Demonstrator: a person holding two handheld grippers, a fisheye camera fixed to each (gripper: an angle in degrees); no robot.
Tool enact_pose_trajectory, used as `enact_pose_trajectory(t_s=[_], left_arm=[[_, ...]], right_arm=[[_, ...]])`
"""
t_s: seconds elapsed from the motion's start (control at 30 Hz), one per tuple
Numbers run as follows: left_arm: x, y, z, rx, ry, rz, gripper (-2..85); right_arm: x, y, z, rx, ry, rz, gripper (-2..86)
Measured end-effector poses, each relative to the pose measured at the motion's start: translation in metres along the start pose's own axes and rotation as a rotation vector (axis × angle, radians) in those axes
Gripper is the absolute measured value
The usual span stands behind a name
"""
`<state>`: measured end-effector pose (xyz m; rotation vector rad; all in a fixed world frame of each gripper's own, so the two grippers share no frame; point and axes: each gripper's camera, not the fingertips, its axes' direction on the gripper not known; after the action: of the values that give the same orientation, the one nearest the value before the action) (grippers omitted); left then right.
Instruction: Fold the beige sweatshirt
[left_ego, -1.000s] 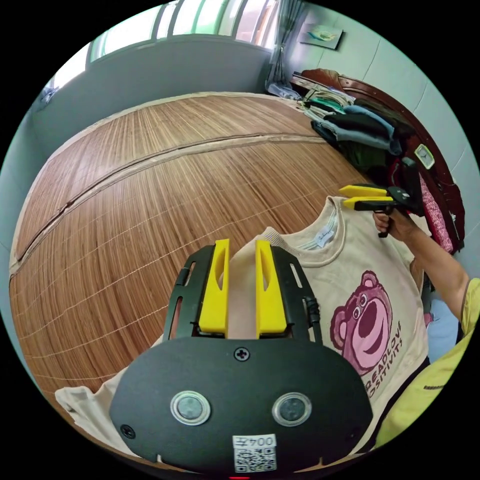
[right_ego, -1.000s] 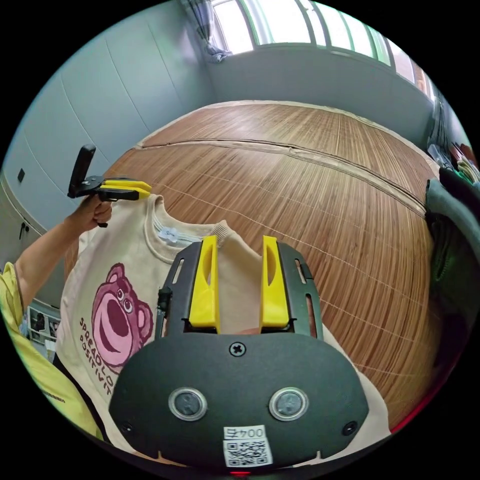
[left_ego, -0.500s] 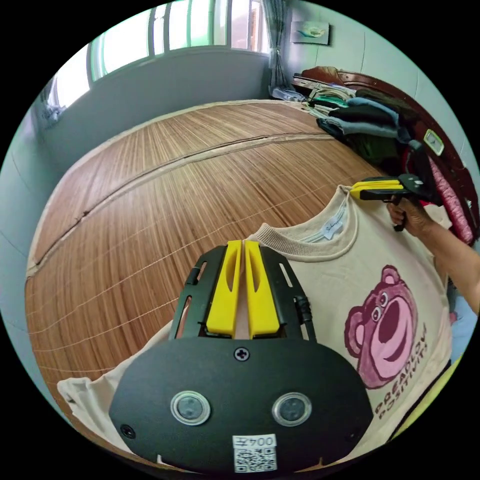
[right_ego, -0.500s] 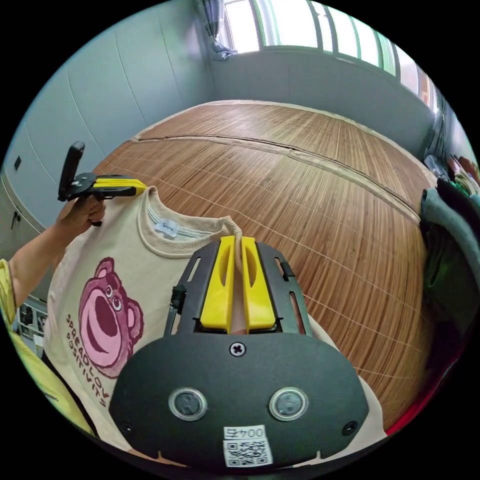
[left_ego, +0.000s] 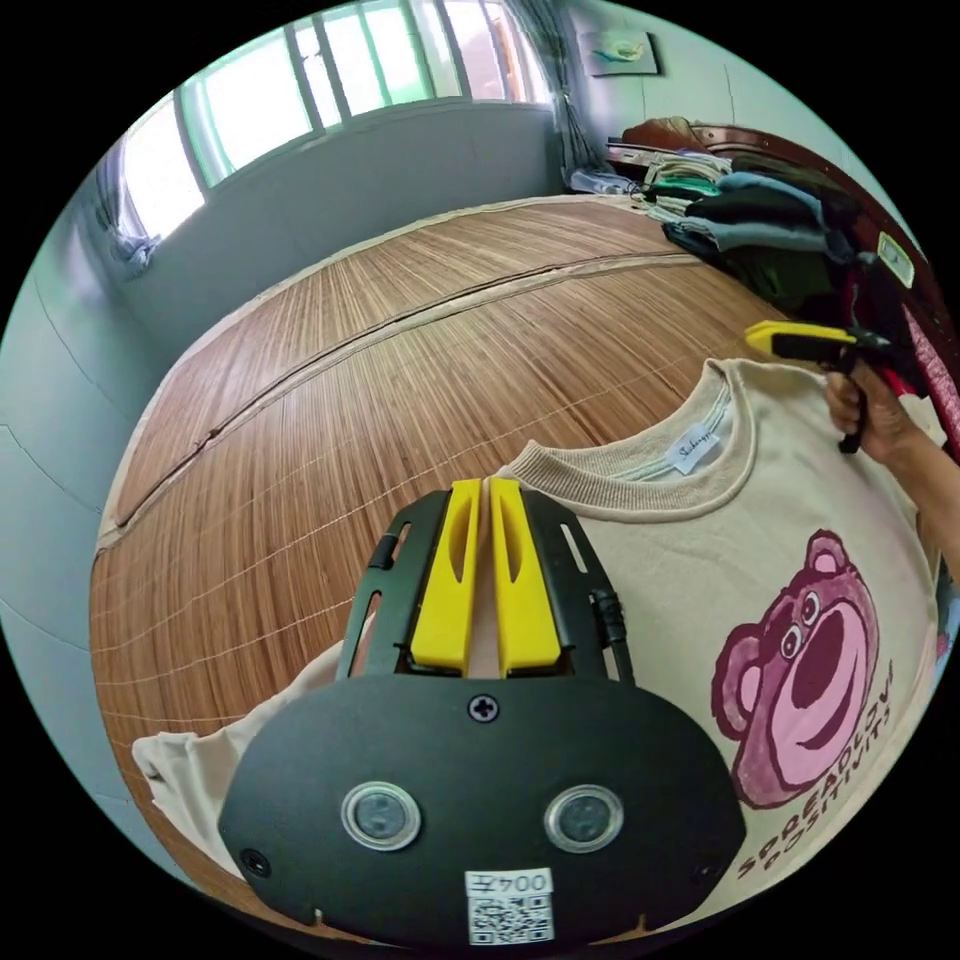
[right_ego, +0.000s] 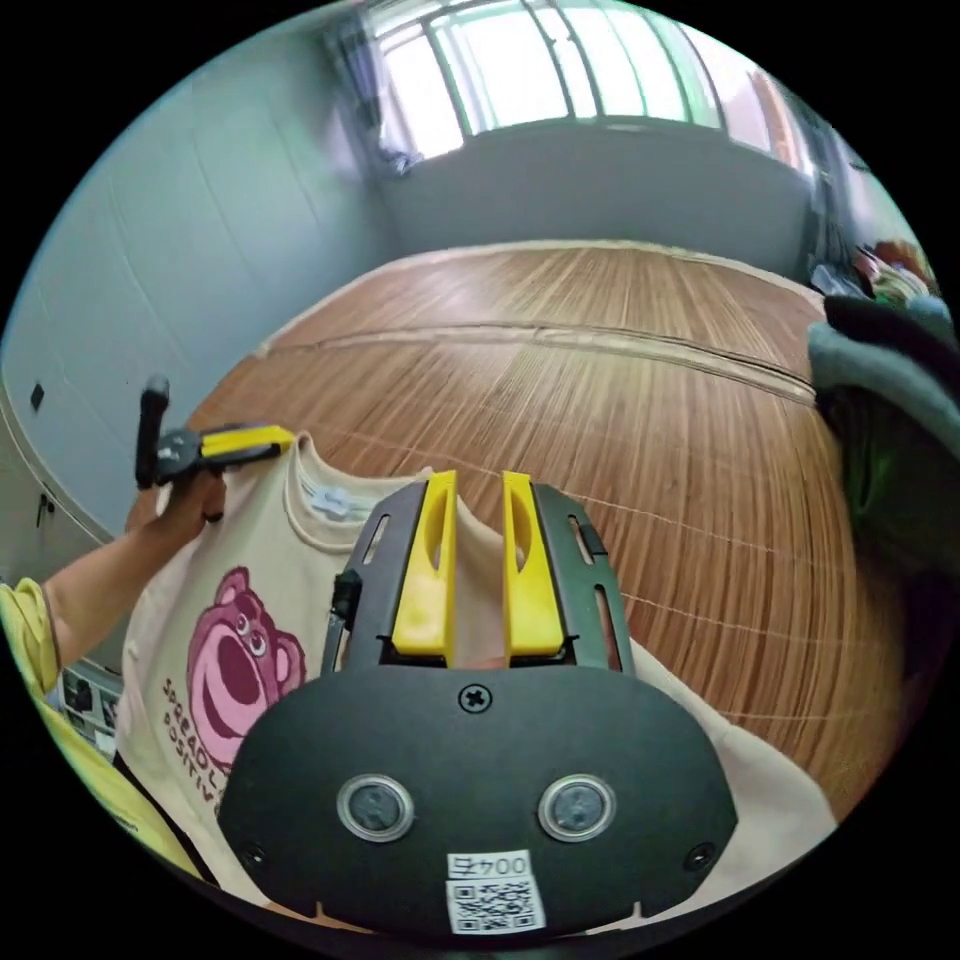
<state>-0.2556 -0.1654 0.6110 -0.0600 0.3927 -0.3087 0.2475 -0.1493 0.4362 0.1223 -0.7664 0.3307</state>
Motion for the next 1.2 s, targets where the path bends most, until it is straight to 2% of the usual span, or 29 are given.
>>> enact_pose_trajectory(t_s=[0.1,0.2,0.3,0.43,0.57,0.73,1.03,1.2], left_arm=[[0.01,0.002,-0.004,0.007,-0.046,0.03,2.2],[0.007,0.004,-0.009,0.021,-0.021,0.031,2.0],[-0.013,0.008,-0.025,0.073,0.038,-0.046,1.2],[-0.051,0.018,-0.059,0.132,0.097,-0.166,0.5],[-0.061,0.033,-0.054,0.058,0.212,-0.182,0.3],[-0.059,0.049,-0.023,-0.044,0.128,-0.236,0.3],[-0.082,0.056,-0.02,-0.03,0.214,-0.32,0.2],[-0.076,0.054,-0.025,-0.036,0.162,-0.295,0.2]], right_arm=[[-0.003,0.012,-0.011,-0.026,0.04,0.031,7.2],[-0.029,0.024,-0.01,-0.046,0.119,-0.057,6.1],[-0.043,0.024,0.011,-0.103,0.184,-0.103,5.8],[-0.034,0.012,0.044,-0.23,0.223,-0.042,6.8],[-0.03,0.01,0.049,-0.211,0.206,-0.018,6.1],[-0.037,0.009,0.055,-0.202,0.232,-0.035,6.0],[-0.054,0.011,0.039,-0.034,0.22,-0.088,5.1],[-0.062,-0.015,0.066,-0.097,0.209,-0.109,5.1]])
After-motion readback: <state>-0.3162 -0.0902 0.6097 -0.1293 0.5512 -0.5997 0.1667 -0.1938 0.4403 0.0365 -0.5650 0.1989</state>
